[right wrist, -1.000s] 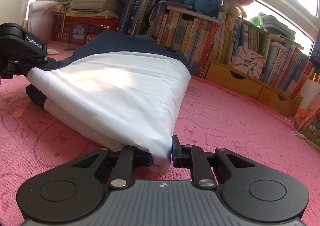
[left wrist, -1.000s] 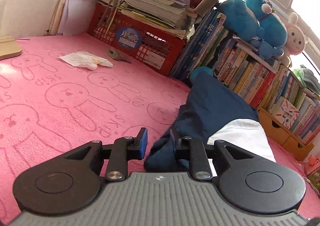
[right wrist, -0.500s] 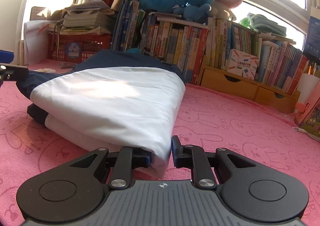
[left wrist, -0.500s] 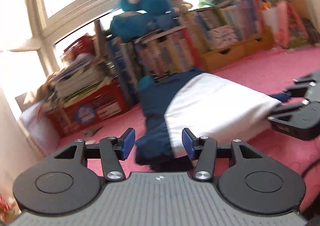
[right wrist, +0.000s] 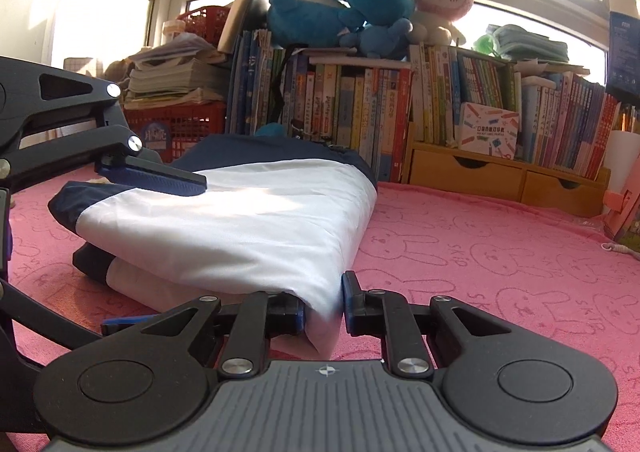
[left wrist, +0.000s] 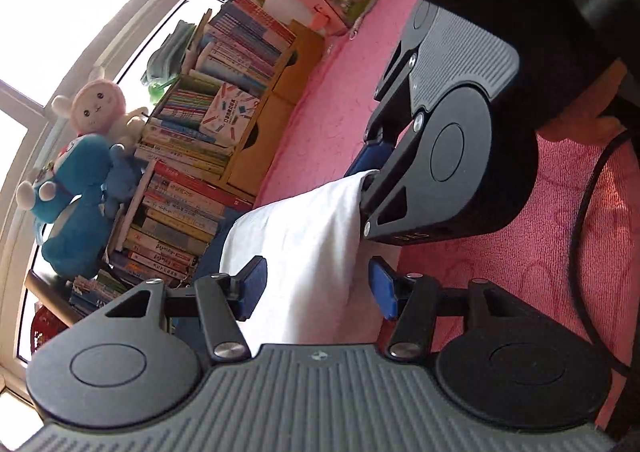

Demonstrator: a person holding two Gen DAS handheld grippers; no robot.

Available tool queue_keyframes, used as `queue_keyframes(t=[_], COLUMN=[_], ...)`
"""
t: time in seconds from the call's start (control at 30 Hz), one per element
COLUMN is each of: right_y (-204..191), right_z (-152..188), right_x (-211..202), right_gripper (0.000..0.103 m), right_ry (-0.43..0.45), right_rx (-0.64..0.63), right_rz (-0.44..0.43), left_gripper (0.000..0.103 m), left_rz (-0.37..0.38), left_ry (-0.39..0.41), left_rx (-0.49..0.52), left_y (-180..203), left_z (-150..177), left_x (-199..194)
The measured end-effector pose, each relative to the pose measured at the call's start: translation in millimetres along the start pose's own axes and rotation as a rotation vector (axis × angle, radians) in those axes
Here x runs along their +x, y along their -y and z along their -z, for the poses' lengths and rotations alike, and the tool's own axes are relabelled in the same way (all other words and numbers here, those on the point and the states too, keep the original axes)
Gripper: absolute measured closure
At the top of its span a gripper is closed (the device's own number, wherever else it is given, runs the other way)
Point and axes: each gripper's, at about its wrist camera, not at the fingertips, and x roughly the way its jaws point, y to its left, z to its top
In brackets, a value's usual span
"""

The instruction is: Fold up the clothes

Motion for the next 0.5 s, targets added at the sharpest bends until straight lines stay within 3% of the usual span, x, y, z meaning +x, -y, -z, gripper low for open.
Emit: queue_keyframes(t=[0.07,0.17,0.27,0.5], right_y=[2,3,2,6], right_z=[1,2,3,4], right_x=[0,-1,-3,-5], right_gripper=[0.084,0.084,0.085,0.086], right_ry=[0.0,0.003,0.014,0.026], right_rx=[0.014,0.026,0.023,0.05], right_rz=[-0.003,-0.004,0.012,0.033], left_gripper=[0.079,0.091,0.093,0.094], left_rz=[0.006,-0.006,-0.022,-0.051], left_ry=[-0.028,-0.067,-0.134,-0.368], left_rx=[0.034,0.042,0.0,-0.257], left_y=[1,0,-7,-46], left_z=[-1,2,10,60], left_x=[9,17,17,19])
